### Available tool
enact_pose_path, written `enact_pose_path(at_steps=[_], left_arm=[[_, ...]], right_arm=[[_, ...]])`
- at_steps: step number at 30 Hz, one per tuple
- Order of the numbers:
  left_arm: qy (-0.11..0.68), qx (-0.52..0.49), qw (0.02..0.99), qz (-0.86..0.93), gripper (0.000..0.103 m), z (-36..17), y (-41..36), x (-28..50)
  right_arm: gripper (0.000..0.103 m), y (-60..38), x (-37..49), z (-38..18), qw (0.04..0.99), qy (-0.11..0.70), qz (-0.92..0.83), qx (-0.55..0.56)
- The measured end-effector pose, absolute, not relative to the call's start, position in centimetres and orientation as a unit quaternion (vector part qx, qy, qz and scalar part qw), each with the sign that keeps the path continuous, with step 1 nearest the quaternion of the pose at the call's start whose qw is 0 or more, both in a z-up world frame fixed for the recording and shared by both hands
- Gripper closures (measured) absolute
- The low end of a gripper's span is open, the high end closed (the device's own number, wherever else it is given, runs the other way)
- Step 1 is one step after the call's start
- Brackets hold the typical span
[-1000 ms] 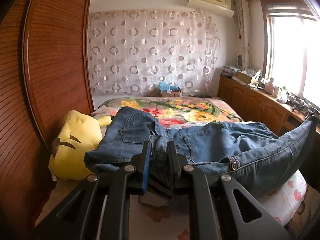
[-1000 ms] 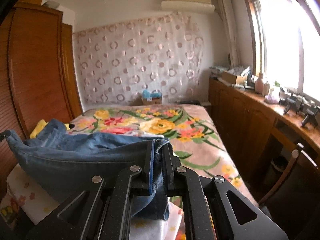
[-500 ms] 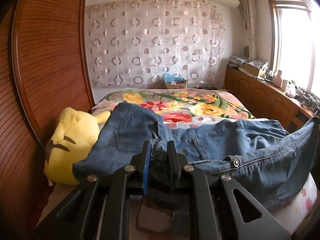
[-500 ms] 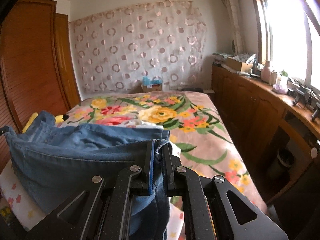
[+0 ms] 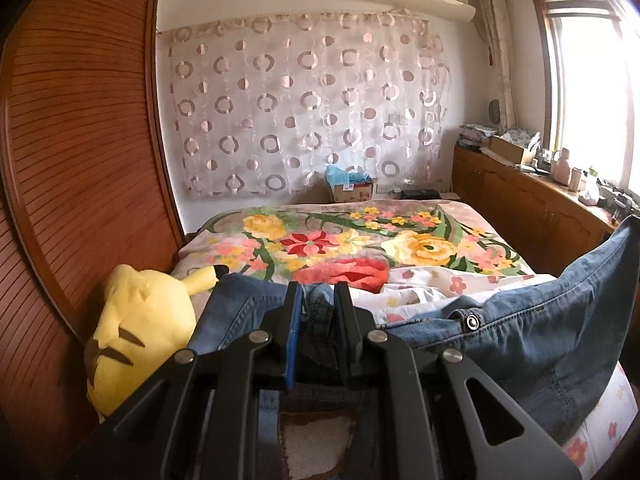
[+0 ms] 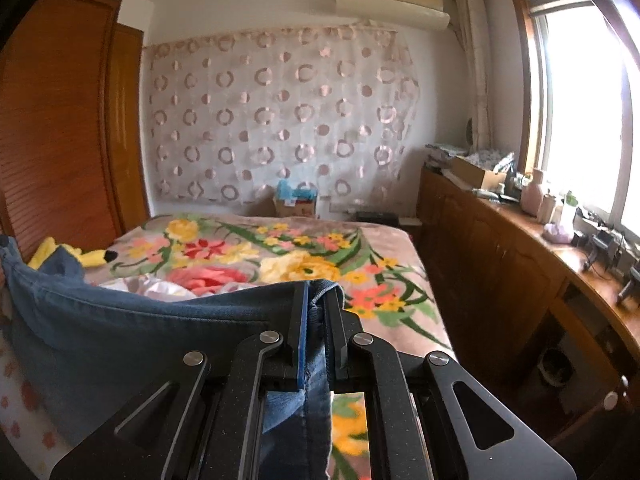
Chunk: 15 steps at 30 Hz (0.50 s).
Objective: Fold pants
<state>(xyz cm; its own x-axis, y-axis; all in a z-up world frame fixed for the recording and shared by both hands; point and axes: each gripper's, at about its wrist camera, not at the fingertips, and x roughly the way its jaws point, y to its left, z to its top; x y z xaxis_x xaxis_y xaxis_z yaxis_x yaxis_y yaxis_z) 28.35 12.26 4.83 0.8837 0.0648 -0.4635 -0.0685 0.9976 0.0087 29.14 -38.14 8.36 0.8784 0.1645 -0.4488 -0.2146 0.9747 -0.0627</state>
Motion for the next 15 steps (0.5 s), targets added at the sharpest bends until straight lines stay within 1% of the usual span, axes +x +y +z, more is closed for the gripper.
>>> enact_pose_path(at_steps=[9,15], left_arm=[[0.255,0.005,0.966,0.038,0.088,3.5,12.3,33.2],[0.287,0.01,0.957,0.033,0.087,1.4,12.3,35.5]], right_arm=[[0.099,-37.4,34.7,5.3,0.961,0.258,0.075,-0.067],[0.099,-36.7,37.4,2.7,0.953,0.286,0.066,-0.071]])
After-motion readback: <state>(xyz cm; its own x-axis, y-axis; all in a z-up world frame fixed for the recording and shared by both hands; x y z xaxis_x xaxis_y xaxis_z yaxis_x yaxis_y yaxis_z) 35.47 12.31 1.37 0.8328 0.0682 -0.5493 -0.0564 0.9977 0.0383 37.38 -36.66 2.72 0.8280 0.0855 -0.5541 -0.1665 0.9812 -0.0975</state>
